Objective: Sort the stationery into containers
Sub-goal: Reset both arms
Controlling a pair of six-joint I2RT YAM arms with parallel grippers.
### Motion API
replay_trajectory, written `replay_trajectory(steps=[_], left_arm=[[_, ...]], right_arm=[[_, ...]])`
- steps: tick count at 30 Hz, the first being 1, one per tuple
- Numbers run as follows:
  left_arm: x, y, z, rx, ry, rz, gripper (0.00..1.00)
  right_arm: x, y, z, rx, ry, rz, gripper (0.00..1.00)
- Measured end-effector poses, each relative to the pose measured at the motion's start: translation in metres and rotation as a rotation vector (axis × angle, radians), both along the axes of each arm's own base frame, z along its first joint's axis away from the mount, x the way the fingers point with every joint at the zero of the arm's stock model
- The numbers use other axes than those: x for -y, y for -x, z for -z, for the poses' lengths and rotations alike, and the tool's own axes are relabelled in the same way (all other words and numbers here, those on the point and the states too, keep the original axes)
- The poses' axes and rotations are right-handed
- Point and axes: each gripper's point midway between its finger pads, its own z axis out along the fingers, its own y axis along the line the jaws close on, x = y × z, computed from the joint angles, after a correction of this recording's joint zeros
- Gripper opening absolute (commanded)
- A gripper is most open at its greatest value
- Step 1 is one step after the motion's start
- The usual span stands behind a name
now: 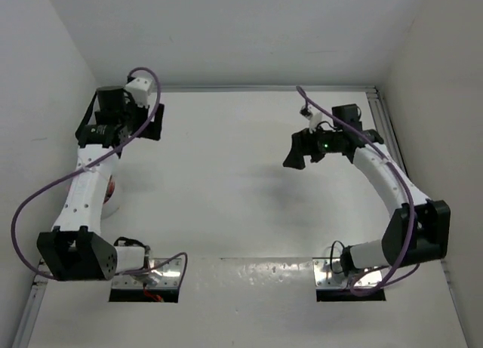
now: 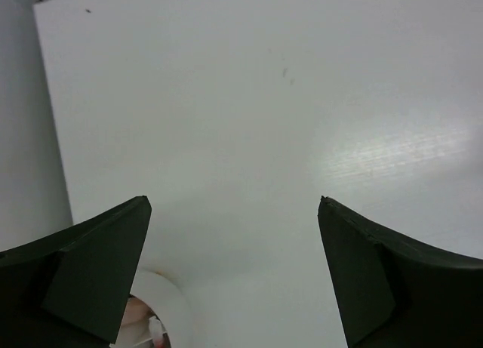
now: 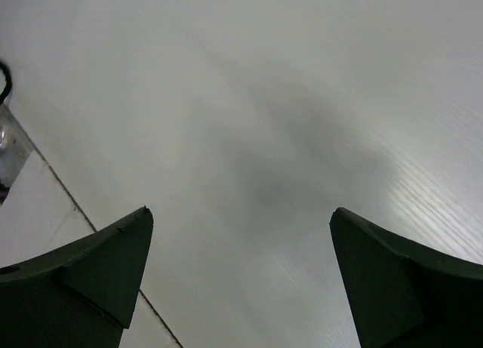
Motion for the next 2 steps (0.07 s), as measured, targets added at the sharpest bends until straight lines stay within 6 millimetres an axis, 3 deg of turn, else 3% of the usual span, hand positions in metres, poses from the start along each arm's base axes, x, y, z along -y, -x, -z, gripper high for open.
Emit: replay_trajectory(steps=[2], left_arm=[[0.0121, 0.0024, 0.0112, -0.026, 0.004, 0.039, 1.00]], right_arm=[[0.0166, -0.0020, -0.0070, 0.023, 0.003, 0.064, 0.99]])
